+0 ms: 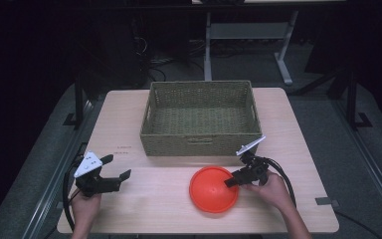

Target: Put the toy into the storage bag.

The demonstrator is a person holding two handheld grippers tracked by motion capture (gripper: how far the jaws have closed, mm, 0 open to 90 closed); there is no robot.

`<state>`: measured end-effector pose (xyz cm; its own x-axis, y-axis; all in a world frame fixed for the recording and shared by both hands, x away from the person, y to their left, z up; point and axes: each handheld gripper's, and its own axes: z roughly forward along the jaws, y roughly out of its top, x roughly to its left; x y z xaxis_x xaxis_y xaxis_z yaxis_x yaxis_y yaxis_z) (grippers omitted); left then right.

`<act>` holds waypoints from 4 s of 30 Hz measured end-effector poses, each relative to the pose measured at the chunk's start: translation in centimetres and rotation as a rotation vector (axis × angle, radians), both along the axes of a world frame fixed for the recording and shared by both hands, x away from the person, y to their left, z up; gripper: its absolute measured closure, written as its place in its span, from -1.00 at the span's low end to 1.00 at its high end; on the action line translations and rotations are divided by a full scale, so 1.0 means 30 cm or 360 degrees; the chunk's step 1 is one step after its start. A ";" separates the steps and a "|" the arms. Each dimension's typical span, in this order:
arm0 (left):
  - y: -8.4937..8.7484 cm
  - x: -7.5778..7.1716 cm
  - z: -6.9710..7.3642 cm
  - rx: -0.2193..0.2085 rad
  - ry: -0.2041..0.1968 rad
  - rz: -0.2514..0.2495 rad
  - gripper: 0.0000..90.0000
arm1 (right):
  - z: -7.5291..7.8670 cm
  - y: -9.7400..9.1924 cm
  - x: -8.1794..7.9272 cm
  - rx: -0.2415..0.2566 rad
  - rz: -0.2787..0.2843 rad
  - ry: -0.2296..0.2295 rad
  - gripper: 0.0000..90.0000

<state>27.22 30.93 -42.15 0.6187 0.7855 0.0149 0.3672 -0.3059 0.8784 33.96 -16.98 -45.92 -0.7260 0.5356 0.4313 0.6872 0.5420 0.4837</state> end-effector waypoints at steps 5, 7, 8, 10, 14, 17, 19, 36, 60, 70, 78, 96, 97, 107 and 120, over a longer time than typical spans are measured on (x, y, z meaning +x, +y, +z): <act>-0.001 -0.002 0.001 0.0010 0.0007 -0.0005 -0.71 | 0.008 0.004 0.004 -0.0002 0.0000 -0.0045 0.43; -0.001 -0.002 0.001 0.0011 0.0003 0.0003 -0.71 | 0.021 0.008 0.005 0.0005 0.0002 -0.0054 0.51; -0.001 -0.002 0.001 0.0007 -0.0001 0.0003 -0.71 | 0.027 0.009 0.005 0.0010 0.0001 -0.0065 0.56; -0.001 -0.003 0.002 0.0014 0.0000 0.0000 -0.71 | 0.048 0.015 0.003 0.0010 0.0001 -0.0086 0.66; -0.001 -0.003 0.001 0.0012 0.0003 -0.0003 -0.71 | 0.080 0.018 -0.004 0.0069 0.0015 -0.0110 0.79; -0.001 -0.004 0.002 0.0018 -0.0001 -0.0002 -0.71 | 0.097 0.025 -0.012 0.0072 0.0018 -0.0123 0.81; -0.001 -0.004 0.002 0.0020 -0.0004 -0.0004 -0.71 | 0.107 0.022 -0.015 0.0116 0.0013 -0.0112 0.82; 0.003 -0.004 0.002 0.0010 -0.0009 0.0001 -0.71 | 0.247 -0.055 -0.054 0.0239 -0.0030 -0.0196 0.83; -0.013 0.003 0.001 0.0008 -0.0032 -0.0009 -0.71 | 0.580 -0.128 0.017 0.0264 -0.0125 -0.0379 0.83; -0.009 0.003 0.001 0.0017 -0.0033 -0.0002 -0.71 | 0.649 -0.121 0.093 0.0328 -0.0168 -0.0402 0.83; -0.007 0.002 -0.001 0.0013 -0.0056 -0.0001 -0.71 | 0.710 -0.109 0.158 0.0302 -0.0203 -0.0427 0.83; 0.003 0.006 -0.004 -0.0018 -0.0050 0.0049 -0.71 | 0.768 -0.078 0.282 0.0349 -0.0301 -0.0410 0.83; 0.002 0.006 -0.004 -0.0014 -0.0051 0.0045 -0.71 | 0.771 -0.076 0.287 0.0346 -0.0303 -0.0412 0.83; 0.000 0.006 -0.001 -0.0006 -0.0058 0.0074 -0.71 | 0.803 -0.059 0.326 0.0338 -0.0328 -0.0422 0.83; -0.005 0.003 0.000 0.0001 -0.0068 0.0078 -0.71 | 0.808 -0.029 0.374 0.0328 -0.0369 -0.0418 0.83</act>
<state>27.32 30.77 -42.16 0.5782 0.8149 0.0410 0.3439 -0.2890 0.8934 45.16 -17.84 -21.67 -0.6959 0.6198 0.3627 0.6186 0.2607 0.7412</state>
